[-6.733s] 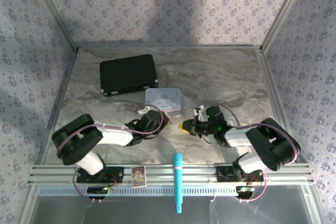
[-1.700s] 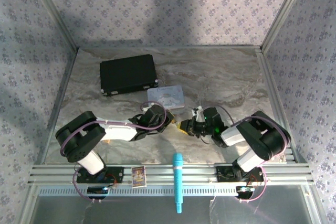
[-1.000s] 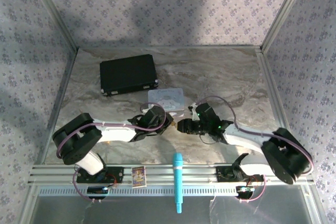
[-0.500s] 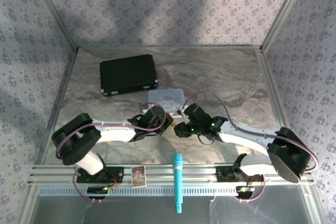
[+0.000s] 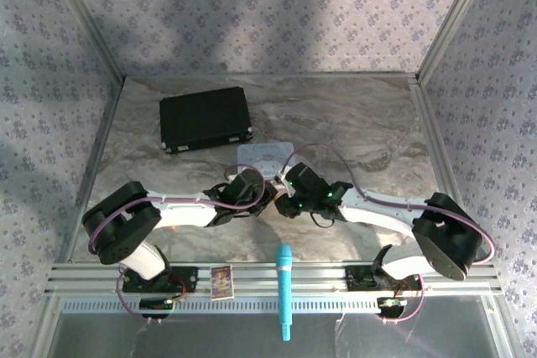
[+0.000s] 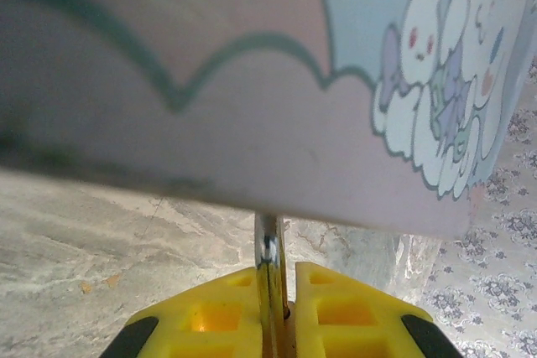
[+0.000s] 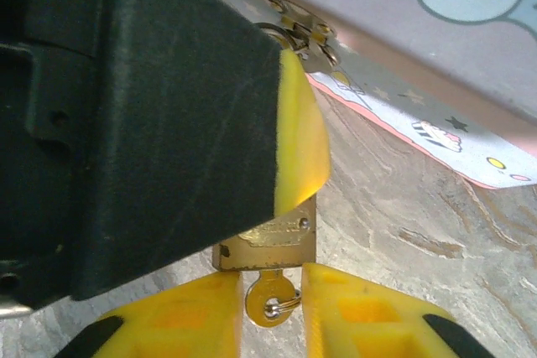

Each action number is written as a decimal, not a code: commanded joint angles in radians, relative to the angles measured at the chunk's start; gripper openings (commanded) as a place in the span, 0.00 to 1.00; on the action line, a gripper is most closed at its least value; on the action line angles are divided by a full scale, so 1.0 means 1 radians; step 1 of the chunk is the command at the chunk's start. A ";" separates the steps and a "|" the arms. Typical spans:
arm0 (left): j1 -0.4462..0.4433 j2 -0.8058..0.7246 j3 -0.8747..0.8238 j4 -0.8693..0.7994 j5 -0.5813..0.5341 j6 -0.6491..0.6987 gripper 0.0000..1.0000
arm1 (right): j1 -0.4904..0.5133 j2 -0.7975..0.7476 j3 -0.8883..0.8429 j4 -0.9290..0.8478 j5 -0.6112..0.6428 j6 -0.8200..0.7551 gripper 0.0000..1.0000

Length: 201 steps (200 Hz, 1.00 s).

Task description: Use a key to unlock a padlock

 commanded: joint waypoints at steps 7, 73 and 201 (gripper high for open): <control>-0.015 -0.017 -0.007 0.056 0.069 -0.024 0.00 | -0.021 0.018 -0.006 0.076 -0.054 -0.024 0.15; -0.021 -0.052 -0.069 0.086 0.086 -0.045 0.00 | -0.144 0.024 -0.111 0.259 -0.290 0.076 0.08; -0.018 -0.083 -0.086 0.083 0.078 -0.054 0.00 | 0.019 0.058 -0.078 0.213 0.042 -0.001 0.20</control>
